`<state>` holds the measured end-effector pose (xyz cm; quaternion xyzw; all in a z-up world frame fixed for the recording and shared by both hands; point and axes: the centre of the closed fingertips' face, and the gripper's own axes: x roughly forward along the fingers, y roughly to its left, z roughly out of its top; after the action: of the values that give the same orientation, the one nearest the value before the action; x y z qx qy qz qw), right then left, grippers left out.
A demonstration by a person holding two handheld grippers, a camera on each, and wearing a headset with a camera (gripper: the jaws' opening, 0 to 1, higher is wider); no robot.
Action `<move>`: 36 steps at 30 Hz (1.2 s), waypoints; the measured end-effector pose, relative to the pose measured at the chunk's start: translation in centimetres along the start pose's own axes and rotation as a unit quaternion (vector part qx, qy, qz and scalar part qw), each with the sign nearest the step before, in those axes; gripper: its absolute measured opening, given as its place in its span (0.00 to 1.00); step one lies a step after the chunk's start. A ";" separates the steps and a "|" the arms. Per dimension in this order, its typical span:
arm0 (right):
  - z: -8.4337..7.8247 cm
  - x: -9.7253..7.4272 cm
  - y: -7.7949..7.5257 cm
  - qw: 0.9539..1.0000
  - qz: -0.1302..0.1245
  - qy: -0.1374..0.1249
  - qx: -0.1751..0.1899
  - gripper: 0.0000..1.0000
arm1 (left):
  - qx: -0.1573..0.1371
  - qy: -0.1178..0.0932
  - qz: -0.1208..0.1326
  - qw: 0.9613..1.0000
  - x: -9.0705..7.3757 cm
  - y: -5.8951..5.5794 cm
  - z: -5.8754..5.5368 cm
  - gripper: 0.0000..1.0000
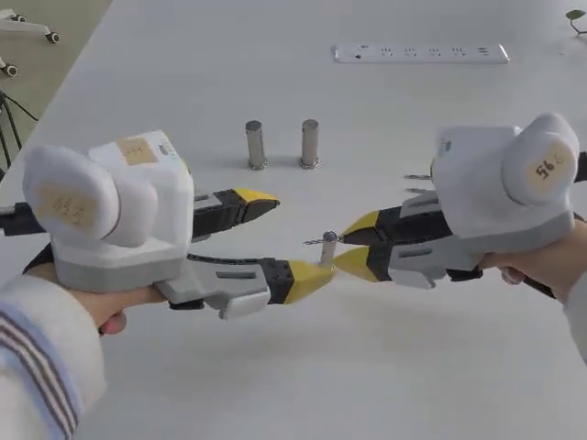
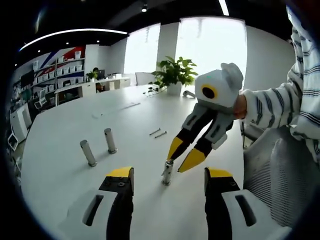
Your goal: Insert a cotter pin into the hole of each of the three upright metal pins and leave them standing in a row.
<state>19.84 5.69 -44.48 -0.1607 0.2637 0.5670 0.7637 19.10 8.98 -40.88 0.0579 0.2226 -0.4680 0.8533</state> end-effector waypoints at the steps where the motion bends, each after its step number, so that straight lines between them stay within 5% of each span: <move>1: 0.0 0.1 -0.1 1.000 -0.001 -0.004 0.004 0.10 | -0.007 0.000 0.008 1.000 -0.3 0.2 -0.3 0.57; 7: -0.3 0.7 -0.1 1.000 0.001 -0.006 0.008 0.12 | -0.032 -0.003 0.027 0.999 -1.4 0.4 -1.3 0.78; 15: -0.6 1.7 -0.3 1.000 0.000 -0.015 0.018 0.17 | -0.037 -0.014 0.054 0.998 -2.3 0.7 -1.2 0.88; 20: -1.2 2.4 -0.4 0.999 0.000 -0.021 0.028 0.18 | -0.042 0.000 0.067 0.997 -2.3 1.2 -2.0 0.98; 36: -2.3 3.8 -0.5 1.000 0.012 -0.014 0.019 0.11 | -0.063 0.035 0.045 0.996 -2.3 0.4 -4.3 0.99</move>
<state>20.63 7.28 -48.63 -0.1350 0.2654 0.5730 0.7636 16.93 12.27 -43.75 0.0302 0.2787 -0.4121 0.8669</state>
